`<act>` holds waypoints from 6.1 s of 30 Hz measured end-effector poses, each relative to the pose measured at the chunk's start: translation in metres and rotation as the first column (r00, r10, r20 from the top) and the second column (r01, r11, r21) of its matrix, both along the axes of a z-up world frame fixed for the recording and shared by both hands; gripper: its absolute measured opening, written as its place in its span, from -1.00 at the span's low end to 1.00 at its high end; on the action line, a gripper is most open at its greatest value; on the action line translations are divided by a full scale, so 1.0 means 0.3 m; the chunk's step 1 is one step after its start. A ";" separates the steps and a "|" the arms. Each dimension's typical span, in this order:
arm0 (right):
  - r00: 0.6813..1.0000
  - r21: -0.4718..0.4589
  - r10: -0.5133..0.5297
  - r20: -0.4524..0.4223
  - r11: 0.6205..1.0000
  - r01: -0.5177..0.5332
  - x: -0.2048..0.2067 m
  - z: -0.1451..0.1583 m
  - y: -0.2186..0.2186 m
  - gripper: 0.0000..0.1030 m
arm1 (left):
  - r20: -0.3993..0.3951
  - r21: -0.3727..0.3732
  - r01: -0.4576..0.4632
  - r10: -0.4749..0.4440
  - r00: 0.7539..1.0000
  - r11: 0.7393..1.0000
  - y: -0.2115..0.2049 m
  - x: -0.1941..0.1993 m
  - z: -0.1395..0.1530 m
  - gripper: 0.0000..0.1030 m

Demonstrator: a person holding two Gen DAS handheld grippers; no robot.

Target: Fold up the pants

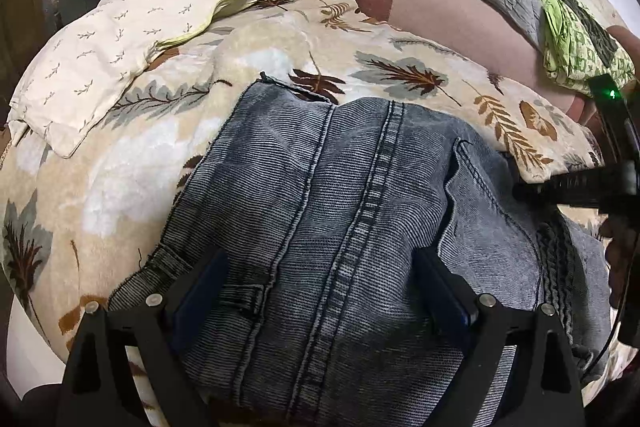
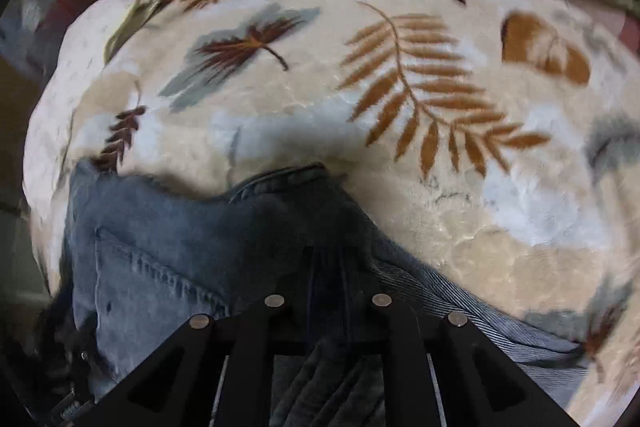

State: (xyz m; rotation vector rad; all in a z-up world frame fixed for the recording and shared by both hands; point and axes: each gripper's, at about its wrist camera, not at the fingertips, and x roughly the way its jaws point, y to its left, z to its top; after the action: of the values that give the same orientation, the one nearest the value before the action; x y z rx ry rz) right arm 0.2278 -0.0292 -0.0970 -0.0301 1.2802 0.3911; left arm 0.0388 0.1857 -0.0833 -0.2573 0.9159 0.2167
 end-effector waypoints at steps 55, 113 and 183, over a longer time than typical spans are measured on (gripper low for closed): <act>0.964 0.235 -0.030 0.263 0.972 -0.034 -0.592 0.291 -0.251 0.23 | 0.150 0.024 -0.076 0.072 0.986 0.997 0.022 -0.131 0.166 0.84; 0.807 -0.001 0.585 0.081 0.810 -0.587 -0.101 0.130 0.879 -0.53 | 0.034 -0.082 -0.049 0.052 0.998 0.995 0.072 -0.095 0.010 0.84; 0.997 0.307 0.072 0.043 0.948 -0.081 -0.446 0.162 -0.147 0.18 | 0.084 -0.368 -0.098 0.138 0.987 0.925 0.093 -0.251 0.085 0.84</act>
State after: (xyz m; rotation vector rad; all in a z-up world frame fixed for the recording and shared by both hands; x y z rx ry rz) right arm 0.0941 -0.0735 -0.0485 0.1788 1.1774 0.6521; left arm -0.0365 0.2136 -0.0580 -0.6635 0.8282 0.1415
